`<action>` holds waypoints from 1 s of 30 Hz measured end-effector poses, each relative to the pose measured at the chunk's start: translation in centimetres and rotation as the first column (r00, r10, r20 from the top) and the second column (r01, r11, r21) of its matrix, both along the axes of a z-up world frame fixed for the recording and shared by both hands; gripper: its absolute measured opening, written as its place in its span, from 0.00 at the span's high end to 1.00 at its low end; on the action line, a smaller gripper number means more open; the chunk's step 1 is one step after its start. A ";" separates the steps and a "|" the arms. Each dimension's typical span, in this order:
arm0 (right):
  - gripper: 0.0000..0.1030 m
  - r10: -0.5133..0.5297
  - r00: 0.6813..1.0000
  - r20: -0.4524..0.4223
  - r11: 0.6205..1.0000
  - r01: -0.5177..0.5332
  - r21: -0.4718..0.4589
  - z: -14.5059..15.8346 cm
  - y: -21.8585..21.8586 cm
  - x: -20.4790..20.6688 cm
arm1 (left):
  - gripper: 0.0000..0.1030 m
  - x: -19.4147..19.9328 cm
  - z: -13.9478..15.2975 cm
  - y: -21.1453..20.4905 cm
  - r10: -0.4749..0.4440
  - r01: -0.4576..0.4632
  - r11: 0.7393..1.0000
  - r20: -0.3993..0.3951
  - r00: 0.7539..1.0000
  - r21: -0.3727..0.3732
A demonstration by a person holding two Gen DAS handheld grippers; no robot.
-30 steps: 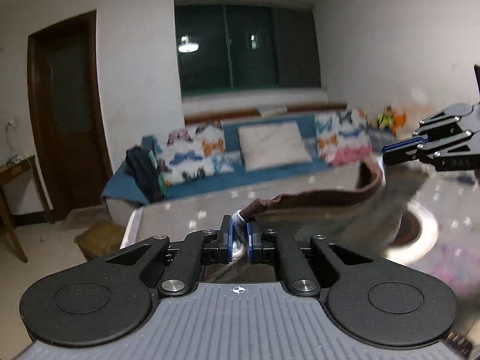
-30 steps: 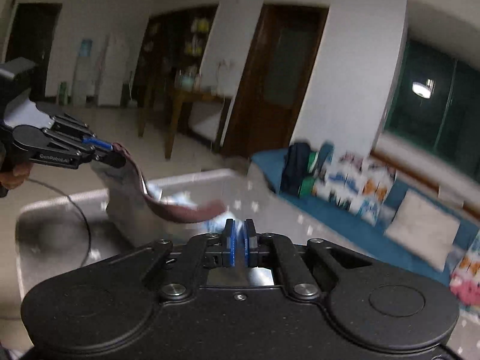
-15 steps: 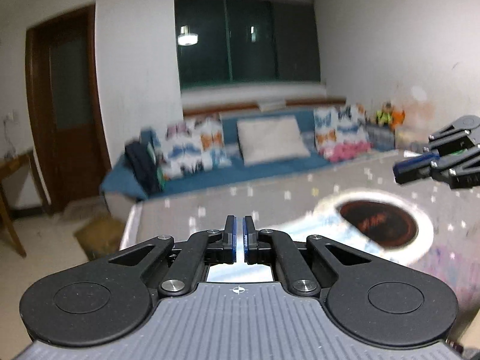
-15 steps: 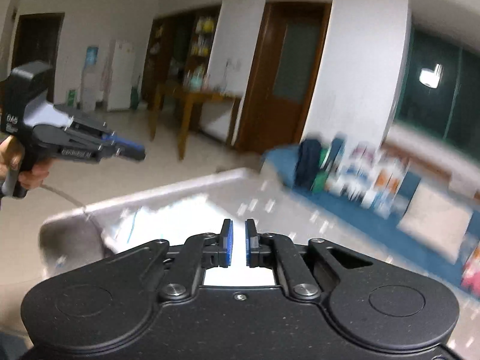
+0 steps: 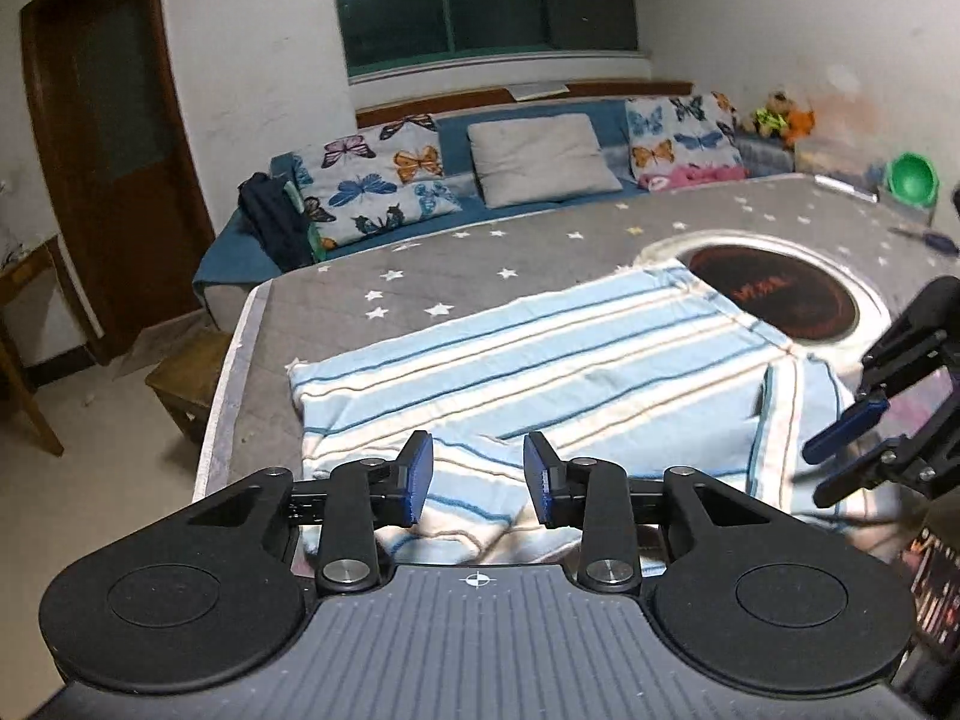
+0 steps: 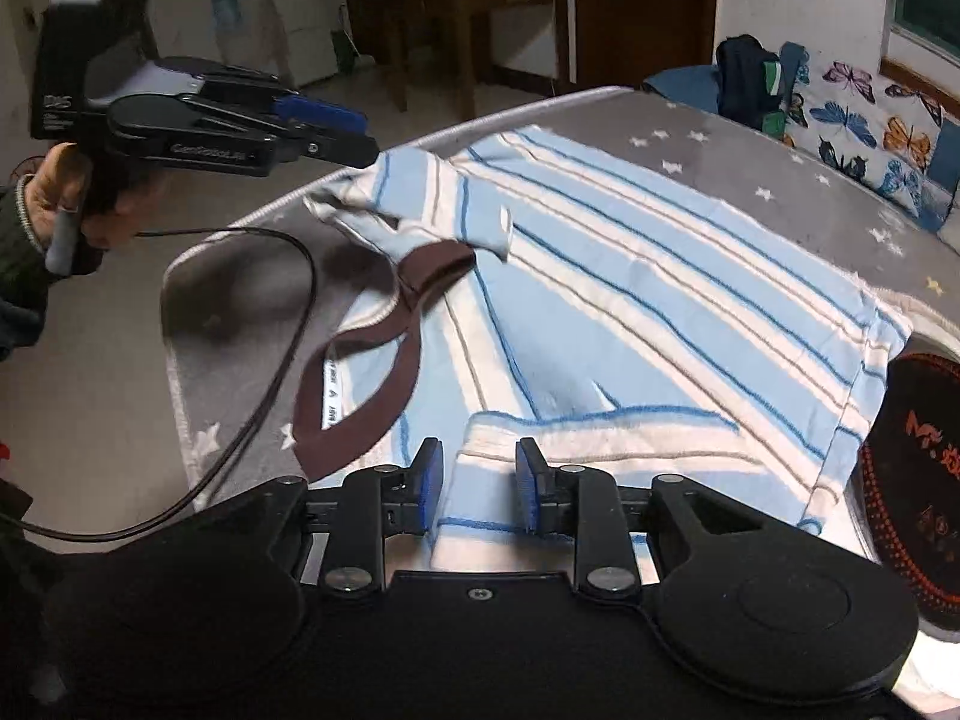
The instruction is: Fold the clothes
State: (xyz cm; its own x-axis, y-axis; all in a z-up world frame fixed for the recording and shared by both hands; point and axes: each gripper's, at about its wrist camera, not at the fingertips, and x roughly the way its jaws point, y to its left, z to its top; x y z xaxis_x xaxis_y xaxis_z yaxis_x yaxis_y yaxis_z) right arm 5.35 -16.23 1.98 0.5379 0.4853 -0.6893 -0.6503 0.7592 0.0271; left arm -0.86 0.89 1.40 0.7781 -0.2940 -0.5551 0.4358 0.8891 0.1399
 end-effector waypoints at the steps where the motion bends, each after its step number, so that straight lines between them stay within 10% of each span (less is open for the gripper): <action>1: 0.72 0.002 1.000 -0.002 1.000 -0.002 -0.007 -0.2 0.2 -0.1 | 0.64 0.0 -0.2 -0.2 -0.007 0.007 1.000 0.000 1.000 0.007; 12: 0.73 0.019 1.000 -0.023 0.997 -0.020 -0.079 -2.4 3.0 -1.2 | 0.61 2.5 -3.4 -3.0 -0.044 0.048 0.994 -0.040 0.998 0.102; 21: 0.91 -0.004 0.999 0.049 0.988 0.011 -0.151 -2.7 3.1 -1.7 | 0.51 4.3 -5.0 -3.3 -0.050 0.062 0.988 -0.092 0.995 0.142; 30: 0.92 -0.186 0.943 0.277 0.930 0.260 -0.260 -0.4 -3.4 -0.2 | 0.94 4.5 -5.2 -1.3 0.013 0.000 0.995 -0.128 0.992 0.096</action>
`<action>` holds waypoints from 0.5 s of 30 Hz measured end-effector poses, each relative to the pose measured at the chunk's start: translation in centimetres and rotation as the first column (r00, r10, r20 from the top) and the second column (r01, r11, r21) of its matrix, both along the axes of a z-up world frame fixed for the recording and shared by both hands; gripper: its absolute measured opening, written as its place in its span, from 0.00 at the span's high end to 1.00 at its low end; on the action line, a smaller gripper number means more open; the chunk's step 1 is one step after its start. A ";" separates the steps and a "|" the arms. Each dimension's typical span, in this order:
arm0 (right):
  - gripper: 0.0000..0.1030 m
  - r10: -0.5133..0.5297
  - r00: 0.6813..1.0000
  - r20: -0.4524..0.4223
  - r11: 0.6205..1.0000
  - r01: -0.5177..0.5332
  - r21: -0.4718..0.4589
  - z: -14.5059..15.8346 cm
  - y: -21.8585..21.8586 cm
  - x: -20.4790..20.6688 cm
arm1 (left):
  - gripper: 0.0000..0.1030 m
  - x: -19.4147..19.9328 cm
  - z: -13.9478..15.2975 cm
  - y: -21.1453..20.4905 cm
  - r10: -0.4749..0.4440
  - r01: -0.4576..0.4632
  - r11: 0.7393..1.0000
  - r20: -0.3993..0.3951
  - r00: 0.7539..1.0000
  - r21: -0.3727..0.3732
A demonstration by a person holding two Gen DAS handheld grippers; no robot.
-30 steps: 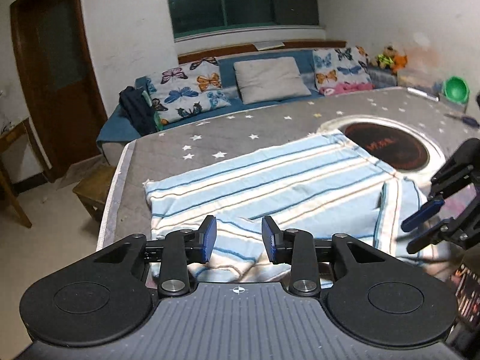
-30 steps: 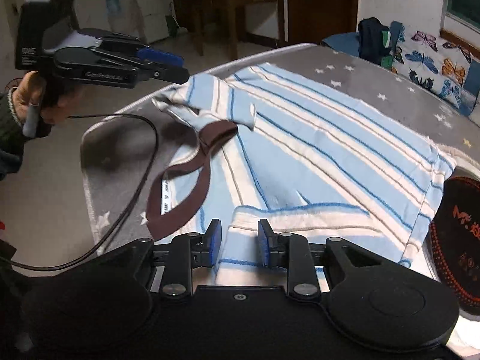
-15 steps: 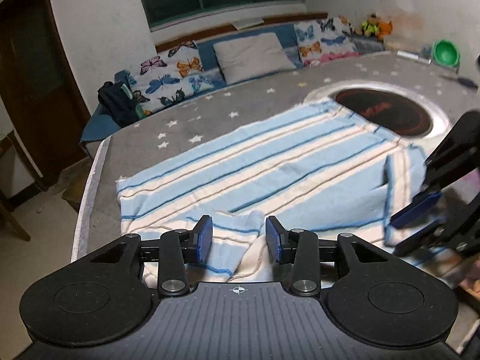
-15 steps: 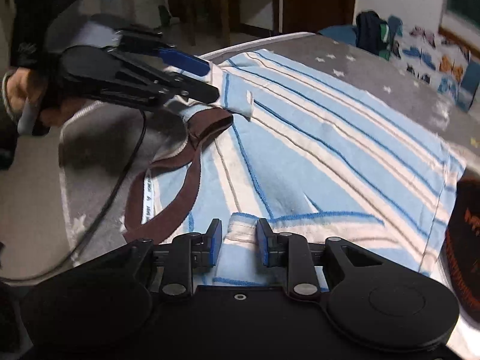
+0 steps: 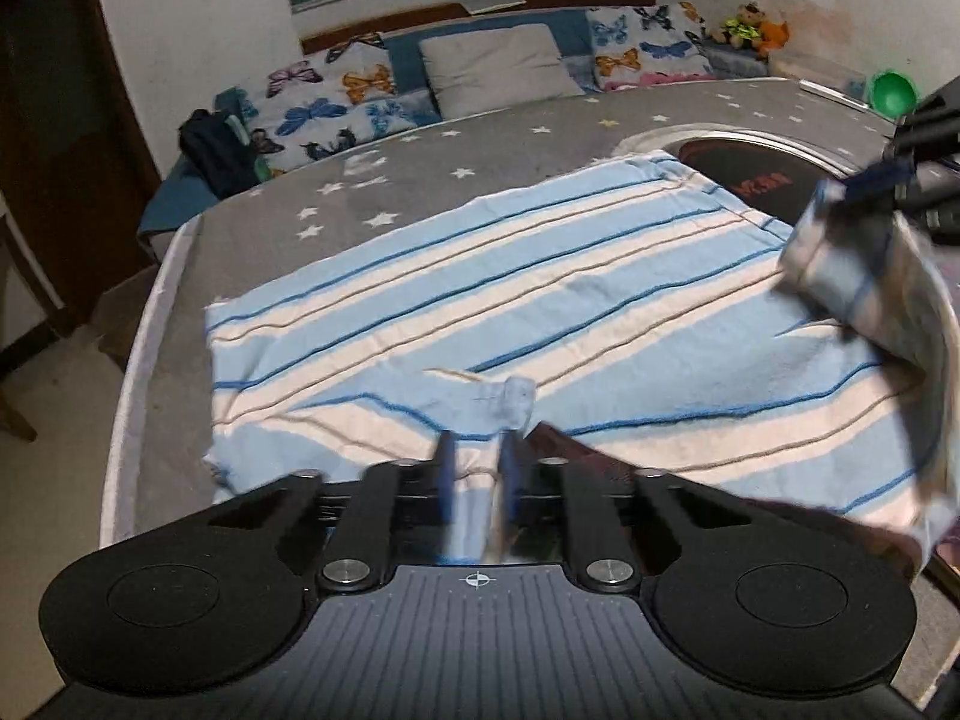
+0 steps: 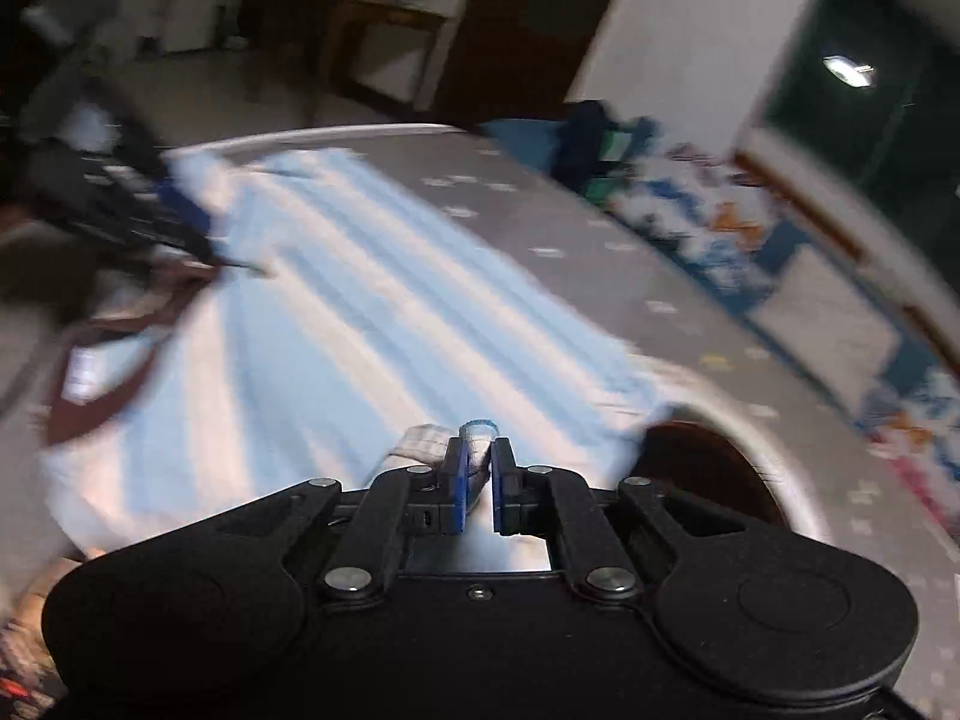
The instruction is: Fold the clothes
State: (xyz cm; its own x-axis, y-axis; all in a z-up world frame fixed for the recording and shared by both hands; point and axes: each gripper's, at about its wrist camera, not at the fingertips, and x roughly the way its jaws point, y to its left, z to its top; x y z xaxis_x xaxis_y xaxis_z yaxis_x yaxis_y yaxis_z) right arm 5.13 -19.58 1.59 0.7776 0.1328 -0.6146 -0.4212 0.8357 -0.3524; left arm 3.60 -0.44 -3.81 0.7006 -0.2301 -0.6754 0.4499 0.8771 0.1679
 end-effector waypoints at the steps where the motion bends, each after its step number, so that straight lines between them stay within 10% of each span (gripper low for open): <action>1: 0.92 -0.011 1.000 -0.007 1.000 0.011 0.010 -0.1 -0.5 0.1 | 0.96 -0.1 0.1 0.2 0.010 -0.010 1.000 0.003 1.000 -0.006; 11: 0.90 -0.114 0.990 -0.081 0.987 0.122 0.107 -0.6 -5.0 0.8 | 0.97 -3.0 1.3 8.4 0.315 -0.314 0.944 -0.005 0.949 -0.101; 15: 0.74 -0.152 0.982 -0.113 0.975 0.168 0.144 -0.8 -6.8 1.1 | 0.96 -3.7 1.4 10.0 0.332 -0.335 0.931 -0.044 0.942 -0.147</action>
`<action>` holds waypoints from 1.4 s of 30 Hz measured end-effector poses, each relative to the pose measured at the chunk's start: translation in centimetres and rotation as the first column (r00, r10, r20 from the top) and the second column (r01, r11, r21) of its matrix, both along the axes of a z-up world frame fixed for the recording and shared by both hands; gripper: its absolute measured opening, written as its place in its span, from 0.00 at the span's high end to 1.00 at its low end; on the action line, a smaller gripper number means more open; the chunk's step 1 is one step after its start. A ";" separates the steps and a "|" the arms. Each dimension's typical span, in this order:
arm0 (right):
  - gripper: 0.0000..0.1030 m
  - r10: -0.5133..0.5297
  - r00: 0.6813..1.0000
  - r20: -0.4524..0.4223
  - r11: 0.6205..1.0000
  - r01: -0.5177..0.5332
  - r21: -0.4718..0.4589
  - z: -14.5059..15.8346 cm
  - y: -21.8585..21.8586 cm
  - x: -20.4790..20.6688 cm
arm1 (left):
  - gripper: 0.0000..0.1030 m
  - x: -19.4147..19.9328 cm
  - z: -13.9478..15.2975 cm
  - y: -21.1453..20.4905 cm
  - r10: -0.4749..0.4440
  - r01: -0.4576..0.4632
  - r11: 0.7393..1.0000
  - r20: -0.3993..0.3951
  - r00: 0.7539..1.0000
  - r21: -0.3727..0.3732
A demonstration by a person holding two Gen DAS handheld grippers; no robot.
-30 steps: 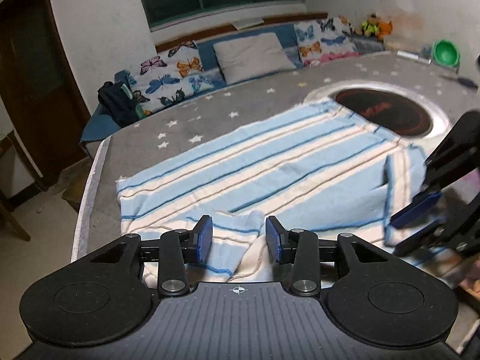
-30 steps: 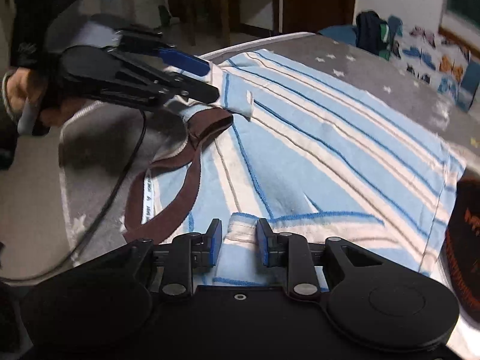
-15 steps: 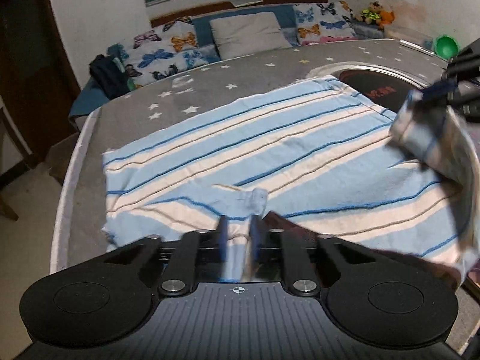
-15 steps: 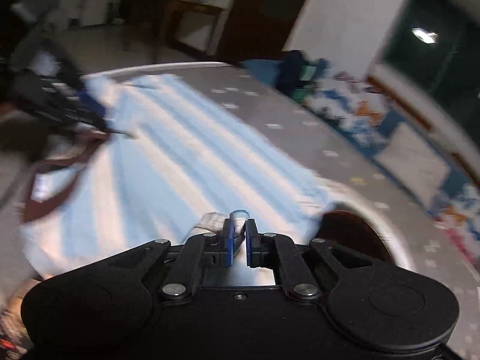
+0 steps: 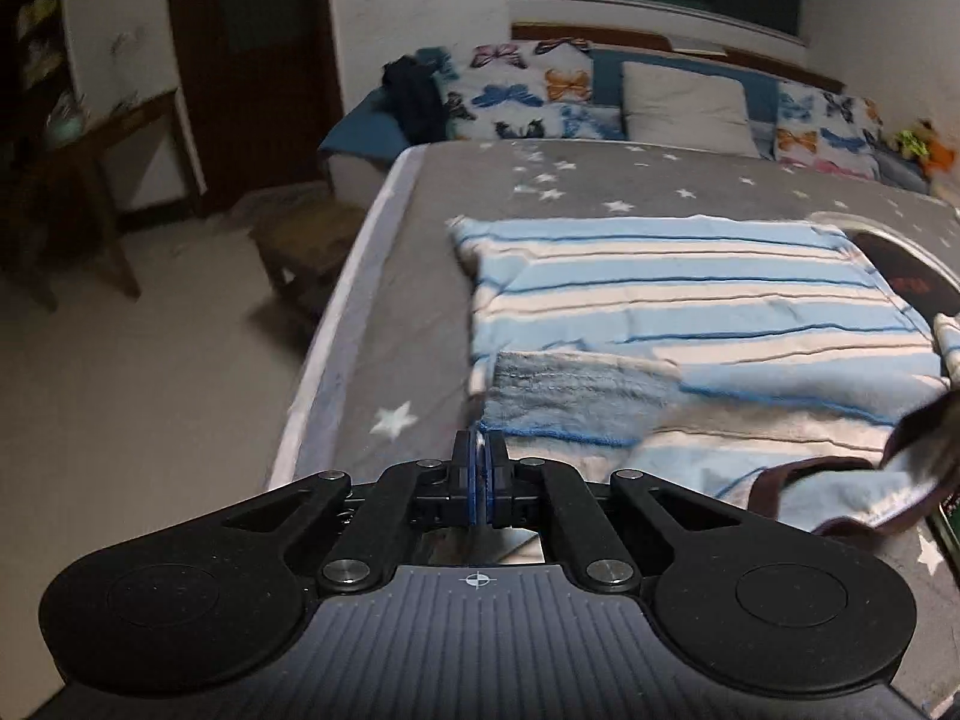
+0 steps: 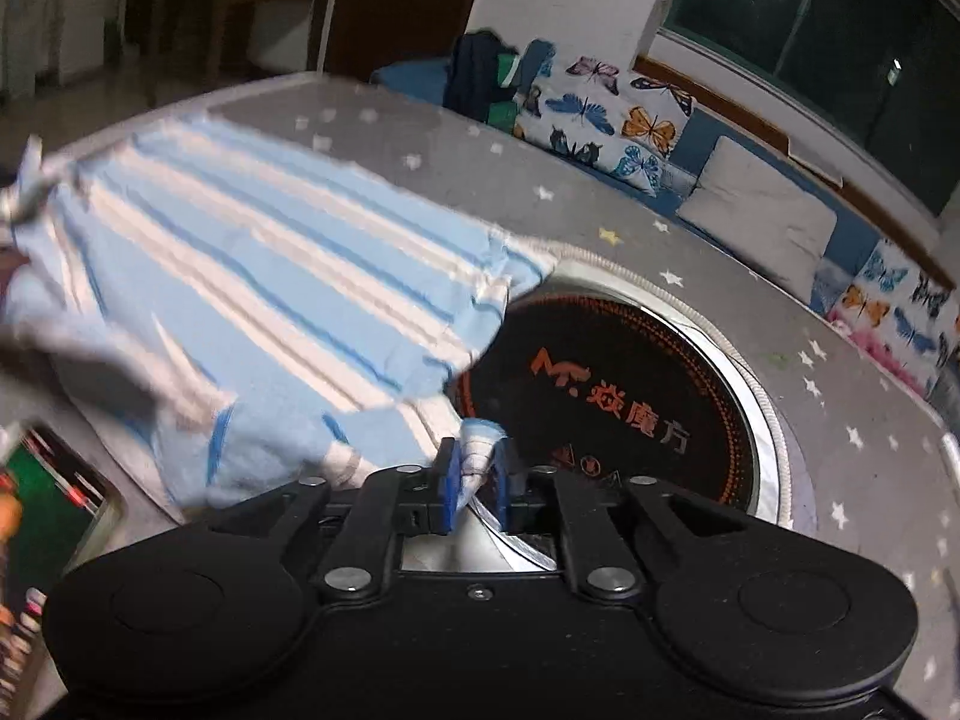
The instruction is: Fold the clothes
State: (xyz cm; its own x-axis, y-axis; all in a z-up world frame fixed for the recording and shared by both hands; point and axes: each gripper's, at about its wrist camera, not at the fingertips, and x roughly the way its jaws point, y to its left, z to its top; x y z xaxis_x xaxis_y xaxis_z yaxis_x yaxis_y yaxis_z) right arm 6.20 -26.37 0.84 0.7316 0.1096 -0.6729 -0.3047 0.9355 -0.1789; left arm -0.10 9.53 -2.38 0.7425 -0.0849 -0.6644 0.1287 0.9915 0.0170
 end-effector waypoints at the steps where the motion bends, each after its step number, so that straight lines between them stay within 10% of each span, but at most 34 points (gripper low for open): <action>1: 0.70 -0.011 1.000 -0.007 1.000 0.011 0.010 -0.1 -0.5 0.1 | 0.95 -0.3 0.2 0.2 -0.005 0.005 1.000 0.004 1.000 -0.013; 16: 0.52 -0.053 0.979 -0.197 0.953 0.109 0.283 -0.9 -0.8 0.2 | 0.45 -1.1 -0.8 -1.8 -0.094 0.094 0.995 0.009 0.996 0.042; 20: 0.52 -0.041 0.988 -0.150 0.965 0.078 0.252 0.3 -0.1 1.0 | 0.46 -0.6 -1.5 -1.4 -0.085 0.086 0.996 -0.029 0.996 0.032; 25: 0.87 -0.022 0.996 -0.090 0.977 0.041 0.211 1.9 0.8 2.1 | 0.88 0.3 -1.5 -1.4 -0.091 0.092 0.996 -0.056 0.994 0.012; 35: 0.91 0.018 0.999 0.031 0.993 -0.021 0.118 5.2 2.5 4.4 | 0.93 7.2 5.8 -1.2 -0.042 0.052 0.993 0.093 0.995 -0.111; 42: 0.92 -0.041 0.963 0.268 0.998 0.052 -0.031 13.9 4.0 14.5 | 0.93 16.3 14.3 -2.6 0.048 -0.006 0.983 0.220 0.974 -0.185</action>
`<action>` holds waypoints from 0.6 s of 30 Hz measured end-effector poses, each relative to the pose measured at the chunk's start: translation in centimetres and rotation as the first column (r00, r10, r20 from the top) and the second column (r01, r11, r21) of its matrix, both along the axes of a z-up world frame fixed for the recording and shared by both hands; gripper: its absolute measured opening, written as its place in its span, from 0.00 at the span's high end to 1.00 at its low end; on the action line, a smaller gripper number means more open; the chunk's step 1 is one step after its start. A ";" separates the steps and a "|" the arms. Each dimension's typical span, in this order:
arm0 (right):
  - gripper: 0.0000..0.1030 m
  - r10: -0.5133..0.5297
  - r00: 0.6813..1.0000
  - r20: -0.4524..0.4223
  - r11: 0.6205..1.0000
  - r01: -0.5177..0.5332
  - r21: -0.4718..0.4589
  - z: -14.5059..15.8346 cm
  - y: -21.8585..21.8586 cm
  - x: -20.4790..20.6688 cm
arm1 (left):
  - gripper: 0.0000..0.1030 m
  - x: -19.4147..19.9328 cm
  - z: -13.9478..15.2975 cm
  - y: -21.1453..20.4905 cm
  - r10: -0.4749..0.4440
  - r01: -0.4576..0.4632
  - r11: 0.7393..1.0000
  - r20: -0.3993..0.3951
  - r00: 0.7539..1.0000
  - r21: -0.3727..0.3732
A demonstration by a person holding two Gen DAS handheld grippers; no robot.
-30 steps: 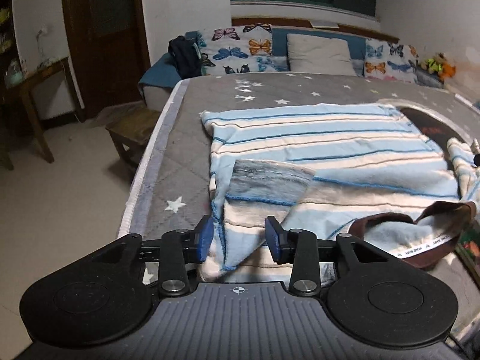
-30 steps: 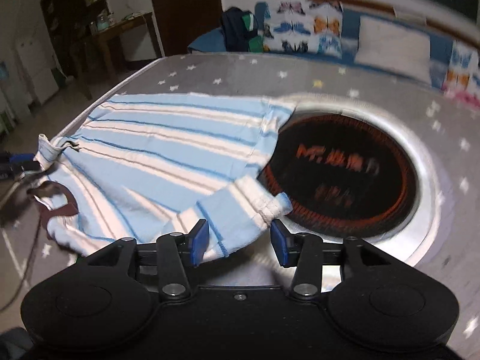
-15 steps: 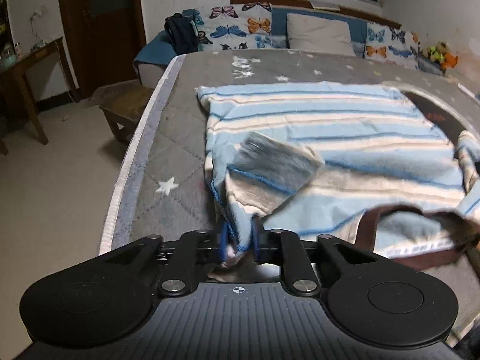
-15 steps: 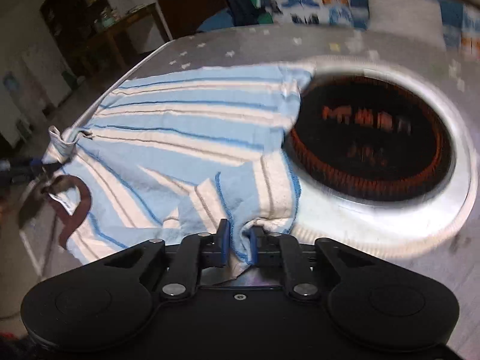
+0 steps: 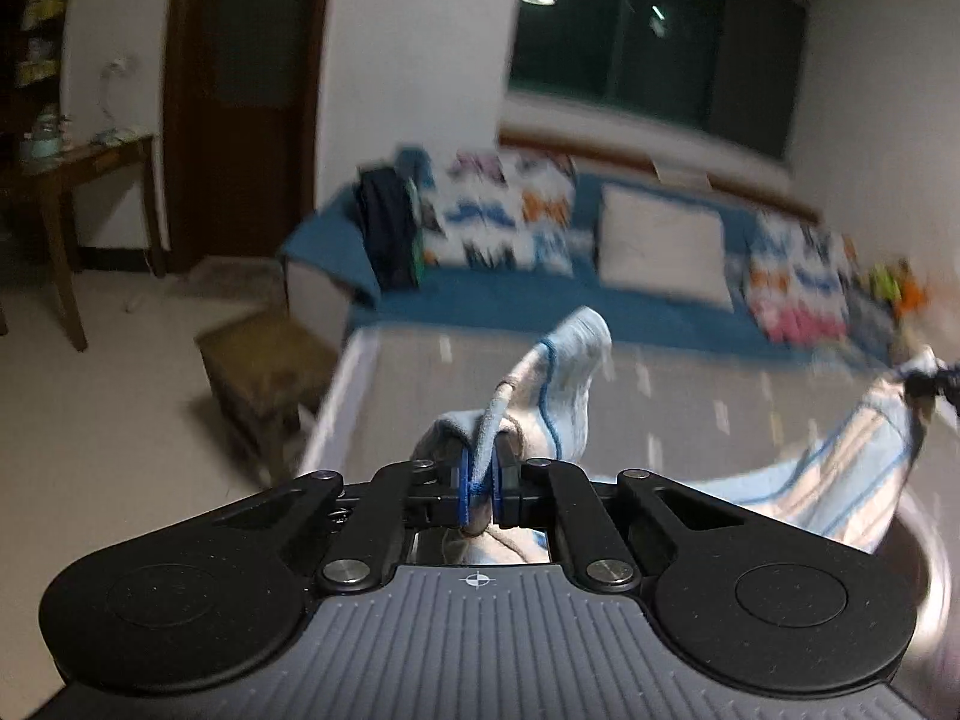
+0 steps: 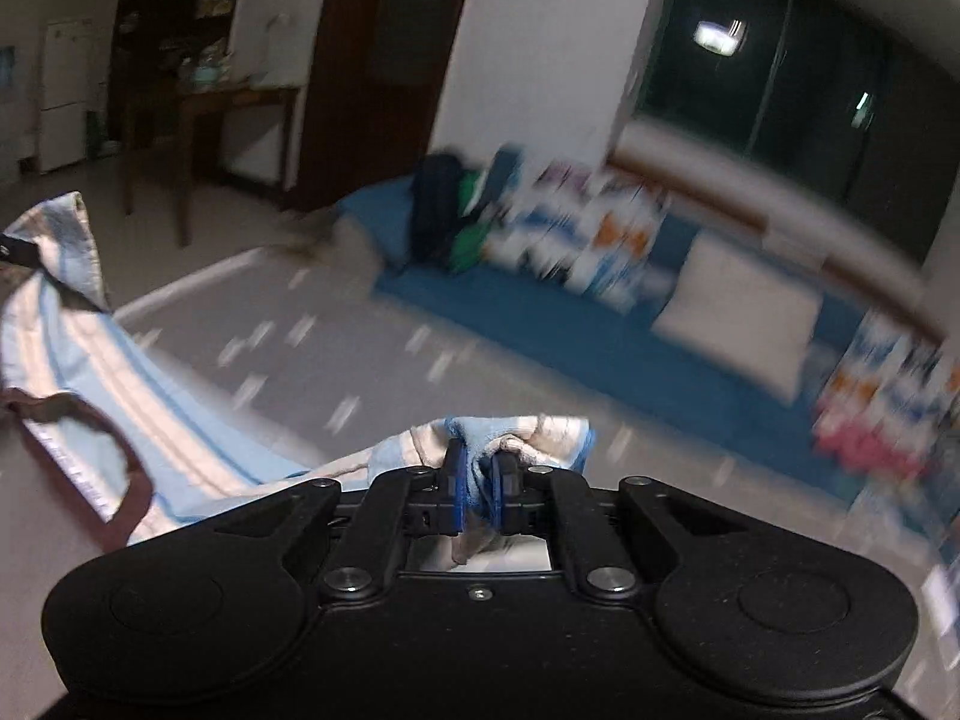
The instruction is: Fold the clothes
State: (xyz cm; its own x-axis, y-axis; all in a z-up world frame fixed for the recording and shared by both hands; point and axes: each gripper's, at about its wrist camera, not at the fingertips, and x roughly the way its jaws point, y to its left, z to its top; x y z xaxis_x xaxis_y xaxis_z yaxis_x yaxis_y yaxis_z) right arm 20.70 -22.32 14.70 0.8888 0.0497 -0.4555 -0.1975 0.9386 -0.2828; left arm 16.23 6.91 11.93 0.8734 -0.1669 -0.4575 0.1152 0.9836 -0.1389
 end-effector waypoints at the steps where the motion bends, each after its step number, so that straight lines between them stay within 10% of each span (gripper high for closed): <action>1: 0.92 -0.016 0.999 0.051 1.000 0.017 -0.020 1.5 0.3 1.0 | 0.93 1.3 2.7 0.0 0.026 -0.024 0.999 0.064 0.998 -0.038; 9: 0.92 -0.110 0.929 0.354 0.990 0.071 0.121 11.6 -2.0 0.7 | 0.93 0.1 11.1 1.4 0.065 0.008 0.975 0.322 0.945 -0.221; 18: 0.92 -0.140 0.977 0.158 0.973 0.107 0.204 4.5 -3.8 -2.7 | 0.93 -4.1 0.9 5.2 0.022 -0.014 0.958 0.023 0.999 -0.287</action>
